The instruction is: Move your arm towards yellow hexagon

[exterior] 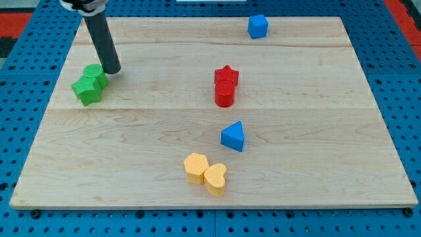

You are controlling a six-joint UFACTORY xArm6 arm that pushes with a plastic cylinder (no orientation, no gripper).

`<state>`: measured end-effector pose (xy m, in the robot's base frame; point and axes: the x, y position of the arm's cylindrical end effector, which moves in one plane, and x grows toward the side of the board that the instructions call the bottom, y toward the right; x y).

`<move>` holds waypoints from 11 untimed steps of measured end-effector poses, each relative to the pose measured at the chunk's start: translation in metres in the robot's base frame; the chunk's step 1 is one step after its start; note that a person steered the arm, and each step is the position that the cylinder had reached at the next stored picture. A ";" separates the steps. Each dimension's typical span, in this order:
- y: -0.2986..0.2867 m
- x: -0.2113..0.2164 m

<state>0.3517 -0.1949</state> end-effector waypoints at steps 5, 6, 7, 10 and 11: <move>0.063 -0.055; 0.065 -0.053; 0.065 -0.016; 0.076 0.082; 0.088 0.092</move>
<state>0.4438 -0.1069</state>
